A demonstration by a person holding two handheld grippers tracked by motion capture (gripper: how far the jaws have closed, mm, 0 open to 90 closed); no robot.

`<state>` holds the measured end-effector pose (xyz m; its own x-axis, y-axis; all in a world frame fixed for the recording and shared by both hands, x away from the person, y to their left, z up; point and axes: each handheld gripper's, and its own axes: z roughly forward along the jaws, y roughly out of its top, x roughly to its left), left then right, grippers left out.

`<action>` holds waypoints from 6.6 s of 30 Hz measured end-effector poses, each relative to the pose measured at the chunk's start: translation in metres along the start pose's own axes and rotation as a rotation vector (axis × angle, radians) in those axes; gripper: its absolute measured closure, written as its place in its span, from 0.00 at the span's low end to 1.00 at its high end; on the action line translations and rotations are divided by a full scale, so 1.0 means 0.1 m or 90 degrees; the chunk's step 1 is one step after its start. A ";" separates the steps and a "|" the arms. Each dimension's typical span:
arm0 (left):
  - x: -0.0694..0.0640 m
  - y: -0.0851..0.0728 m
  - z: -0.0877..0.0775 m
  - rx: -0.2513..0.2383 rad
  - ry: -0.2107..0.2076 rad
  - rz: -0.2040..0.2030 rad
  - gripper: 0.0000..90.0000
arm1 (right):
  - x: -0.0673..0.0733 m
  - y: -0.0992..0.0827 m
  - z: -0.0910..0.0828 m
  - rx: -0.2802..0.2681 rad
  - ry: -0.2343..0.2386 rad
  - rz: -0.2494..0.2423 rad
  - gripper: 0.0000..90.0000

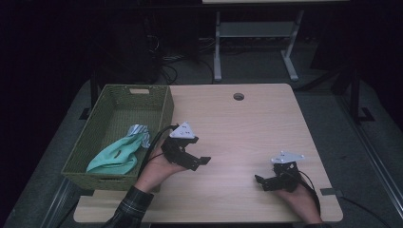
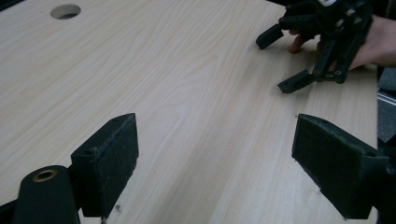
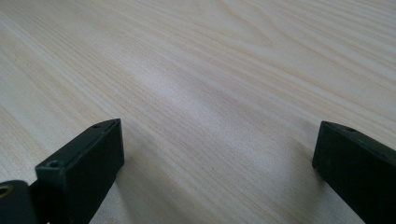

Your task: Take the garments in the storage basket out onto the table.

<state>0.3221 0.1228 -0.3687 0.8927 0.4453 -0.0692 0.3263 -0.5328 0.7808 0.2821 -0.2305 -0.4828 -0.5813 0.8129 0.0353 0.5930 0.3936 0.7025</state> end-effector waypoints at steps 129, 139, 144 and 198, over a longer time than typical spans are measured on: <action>1.18 -1.11 -1.05 0.267 0.234 -0.105 0.48 | 0.00 0.00 0.00 -0.002 -0.002 0.000 0.02; 1.23 -1.19 -0.95 0.300 0.249 -0.109 0.48 | 0.00 0.00 0.00 -0.002 -0.002 0.000 0.02; 1.25 -1.21 -0.92 0.326 0.269 -0.121 0.57 | 0.00 0.00 0.00 -0.002 -0.001 0.000 0.02; 1.19 -0.75 -1.70 -0.068 0.165 -0.241 0.91 | 0.00 0.00 0.00 -0.002 -0.002 -0.001 0.02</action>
<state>0.3511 0.3385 -0.3300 0.6059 0.7659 -0.2149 0.5676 -0.2270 0.7914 0.2826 -0.2304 -0.4830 -0.5804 0.8137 0.0320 0.5902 0.3932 0.7050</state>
